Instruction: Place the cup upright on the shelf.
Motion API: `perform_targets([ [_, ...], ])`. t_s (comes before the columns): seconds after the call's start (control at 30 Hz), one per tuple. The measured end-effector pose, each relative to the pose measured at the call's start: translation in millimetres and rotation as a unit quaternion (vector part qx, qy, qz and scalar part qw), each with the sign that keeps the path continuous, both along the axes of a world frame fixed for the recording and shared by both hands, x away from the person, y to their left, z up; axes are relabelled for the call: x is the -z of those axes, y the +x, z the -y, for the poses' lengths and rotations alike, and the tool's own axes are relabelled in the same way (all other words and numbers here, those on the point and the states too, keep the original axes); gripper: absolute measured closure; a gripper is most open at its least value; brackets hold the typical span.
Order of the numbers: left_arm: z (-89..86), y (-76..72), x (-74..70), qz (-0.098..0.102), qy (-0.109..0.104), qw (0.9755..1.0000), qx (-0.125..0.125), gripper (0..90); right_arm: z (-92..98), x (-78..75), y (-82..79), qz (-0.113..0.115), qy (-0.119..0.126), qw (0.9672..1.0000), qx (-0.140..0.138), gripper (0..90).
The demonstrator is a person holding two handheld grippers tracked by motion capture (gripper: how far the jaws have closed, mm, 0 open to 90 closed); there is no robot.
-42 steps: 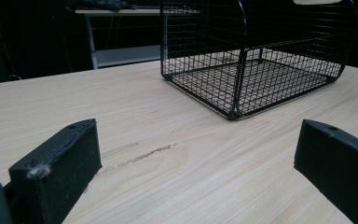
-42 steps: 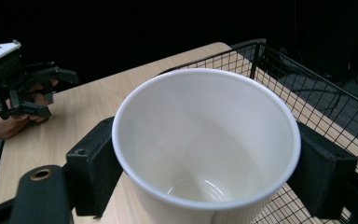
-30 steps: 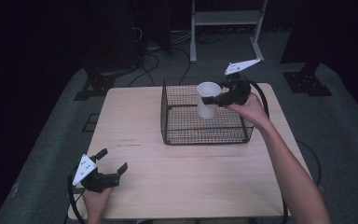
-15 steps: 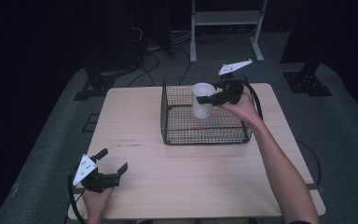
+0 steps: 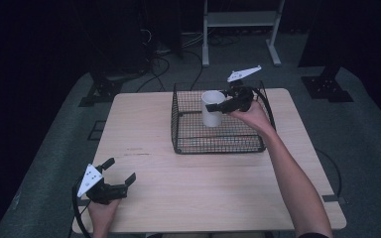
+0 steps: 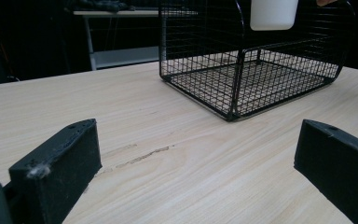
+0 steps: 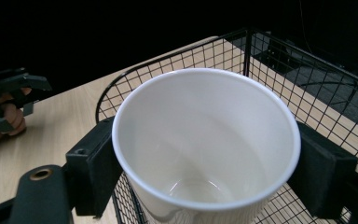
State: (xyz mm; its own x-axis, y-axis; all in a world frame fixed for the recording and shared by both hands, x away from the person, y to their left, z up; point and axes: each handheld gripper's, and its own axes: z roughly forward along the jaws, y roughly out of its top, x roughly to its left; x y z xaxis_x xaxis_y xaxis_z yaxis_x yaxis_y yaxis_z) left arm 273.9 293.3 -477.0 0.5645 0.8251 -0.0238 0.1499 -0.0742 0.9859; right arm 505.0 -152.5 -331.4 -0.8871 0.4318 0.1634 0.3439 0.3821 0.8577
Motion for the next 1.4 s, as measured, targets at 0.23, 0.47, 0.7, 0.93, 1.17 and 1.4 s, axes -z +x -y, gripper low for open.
perform_targets([
  [0.23,-0.1,0.0,0.0,0.001,-0.001,1.0,0.001,0.0,-1.3,7.4,6.6,-0.001,-0.011,0.9999,0.007,19.1],
  [0.47,-0.9,-0.1,-0.1,0.001,-0.001,1.0,0.001,0.0,-2.4,17.1,13.9,-0.011,-0.02,0.9997,0.013,19.0],
  [0.7,-1.1,-0.3,-0.2,0.002,-0.003,1.0,0.0,0.0,-3.6,24.1,24.7,-0.019,-0.021,0.9994,0.02,19.0],
  [0.93,-1.4,-0.4,-0.2,0.002,-0.003,1.0,0.0,0.0,-9.8,30.3,28.0,-0.019,-0.029,0.9992,0.019,19.0],
  [1.17,-1.3,-0.5,-0.1,0.002,-0.004,1.0,0.001,0.0,-10.6,39.7,33.0,-0.03,-0.036,0.9987,0.021,19.0],
  [1.4,-1.2,-0.5,-0.1,0.003,-0.005,1.0,0.001,0.0,-8.0,46.8,38.1,-0.039,-0.049,0.9976,0.03,18.9],
])
